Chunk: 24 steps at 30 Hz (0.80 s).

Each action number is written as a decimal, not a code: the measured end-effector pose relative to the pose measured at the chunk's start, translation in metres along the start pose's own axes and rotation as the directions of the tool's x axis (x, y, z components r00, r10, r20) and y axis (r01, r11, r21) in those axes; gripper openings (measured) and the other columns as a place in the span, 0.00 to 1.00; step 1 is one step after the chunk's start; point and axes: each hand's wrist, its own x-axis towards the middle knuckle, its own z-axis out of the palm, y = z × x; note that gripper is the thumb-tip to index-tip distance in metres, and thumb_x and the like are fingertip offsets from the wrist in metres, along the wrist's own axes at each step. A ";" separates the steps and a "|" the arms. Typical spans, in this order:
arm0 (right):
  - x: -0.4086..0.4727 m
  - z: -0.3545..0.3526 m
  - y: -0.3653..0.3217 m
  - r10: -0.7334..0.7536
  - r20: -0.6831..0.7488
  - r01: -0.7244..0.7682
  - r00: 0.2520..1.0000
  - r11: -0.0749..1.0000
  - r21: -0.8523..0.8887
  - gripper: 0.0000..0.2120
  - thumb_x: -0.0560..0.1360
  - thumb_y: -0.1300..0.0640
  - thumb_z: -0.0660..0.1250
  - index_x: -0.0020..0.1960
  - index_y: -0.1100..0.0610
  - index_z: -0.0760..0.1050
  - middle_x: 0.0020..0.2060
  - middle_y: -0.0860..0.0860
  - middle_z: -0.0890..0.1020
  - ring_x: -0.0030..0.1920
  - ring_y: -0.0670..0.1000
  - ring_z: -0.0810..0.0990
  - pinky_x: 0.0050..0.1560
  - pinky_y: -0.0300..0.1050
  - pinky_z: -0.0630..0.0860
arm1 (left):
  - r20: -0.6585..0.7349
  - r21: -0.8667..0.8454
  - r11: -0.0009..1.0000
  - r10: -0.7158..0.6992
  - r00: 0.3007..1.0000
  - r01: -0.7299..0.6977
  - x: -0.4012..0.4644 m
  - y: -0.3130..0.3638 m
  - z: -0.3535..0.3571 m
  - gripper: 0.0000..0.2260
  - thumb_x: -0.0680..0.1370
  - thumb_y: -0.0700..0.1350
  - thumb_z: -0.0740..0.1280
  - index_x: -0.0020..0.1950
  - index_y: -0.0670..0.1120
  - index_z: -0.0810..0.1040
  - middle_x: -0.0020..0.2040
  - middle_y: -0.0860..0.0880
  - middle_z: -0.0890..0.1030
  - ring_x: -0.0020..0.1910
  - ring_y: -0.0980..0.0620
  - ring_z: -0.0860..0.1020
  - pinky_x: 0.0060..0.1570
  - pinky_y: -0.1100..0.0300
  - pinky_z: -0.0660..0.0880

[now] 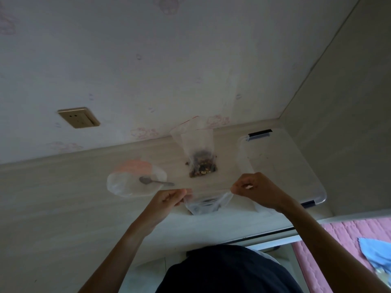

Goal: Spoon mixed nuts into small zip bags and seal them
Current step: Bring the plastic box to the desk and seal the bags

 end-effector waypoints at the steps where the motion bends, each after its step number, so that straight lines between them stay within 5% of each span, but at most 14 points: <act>1: 0.001 -0.001 -0.001 -0.024 -0.003 0.024 1.000 0.999 -0.038 0.05 0.76 0.56 0.75 0.51 0.56 0.86 0.47 0.49 0.86 0.47 0.46 0.85 0.51 0.38 0.79 | 0.010 0.014 1.000 0.015 1.000 -0.015 0.001 0.001 -0.003 0.16 0.80 0.58 0.65 0.63 0.55 0.84 0.60 0.56 0.86 0.60 0.61 0.82 0.59 0.66 0.76; 8: 0.022 -0.007 -0.020 -0.027 -0.011 0.026 1.000 0.998 -0.058 0.23 0.70 0.37 0.73 0.57 0.50 0.82 0.49 0.41 0.84 0.50 0.38 0.83 0.53 0.33 0.79 | -0.015 -0.007 0.999 0.047 0.999 -0.047 0.016 0.013 -0.024 0.22 0.82 0.59 0.58 0.68 0.50 0.80 0.61 0.52 0.85 0.63 0.54 0.82 0.63 0.56 0.76; 13: 0.076 -0.008 -0.038 -0.020 -0.101 0.019 0.995 1.000 -0.006 0.08 0.79 0.47 0.70 0.50 0.51 0.84 0.47 0.47 0.86 0.49 0.46 0.84 0.54 0.40 0.78 | -0.133 -0.039 0.999 -0.014 0.991 0.008 0.064 0.031 -0.029 0.17 0.88 0.48 0.56 0.67 0.41 0.79 0.63 0.42 0.84 0.60 0.48 0.83 0.60 0.53 0.77; 17: 0.128 -0.001 -0.041 0.116 -0.106 -0.102 0.988 0.987 0.126 0.13 0.81 0.50 0.69 0.52 0.60 0.83 0.46 0.55 0.86 0.50 0.56 0.84 0.57 0.53 0.79 | -0.162 0.014 0.997 -0.074 0.984 0.077 0.102 0.037 -0.023 0.11 0.86 0.51 0.61 0.66 0.50 0.76 0.66 0.51 0.80 0.66 0.51 0.79 0.62 0.54 0.75; 21: 0.163 0.011 -0.033 0.262 -0.098 -0.246 0.960 0.958 0.147 0.26 0.80 0.47 0.69 0.72 0.60 0.72 0.67 0.55 0.77 0.65 0.55 0.77 0.66 0.52 0.73 | -0.266 -0.073 0.991 -0.129 0.956 0.113 0.132 0.037 -0.011 0.20 0.84 0.51 0.67 0.74 0.47 0.71 0.69 0.51 0.74 0.66 0.52 0.75 0.64 0.52 0.74; 24: 0.176 0.019 -0.023 0.328 -0.108 -0.299 0.938 0.928 0.224 0.35 0.81 0.47 0.68 0.80 0.60 0.60 0.78 0.56 0.66 0.75 0.56 0.68 0.70 0.49 0.67 | -0.314 -0.193 0.976 -0.163 0.935 0.105 0.143 0.041 -0.002 0.04 0.84 0.45 0.67 0.58 0.51 0.77 0.57 0.52 0.80 0.52 0.56 0.78 0.47 0.59 0.74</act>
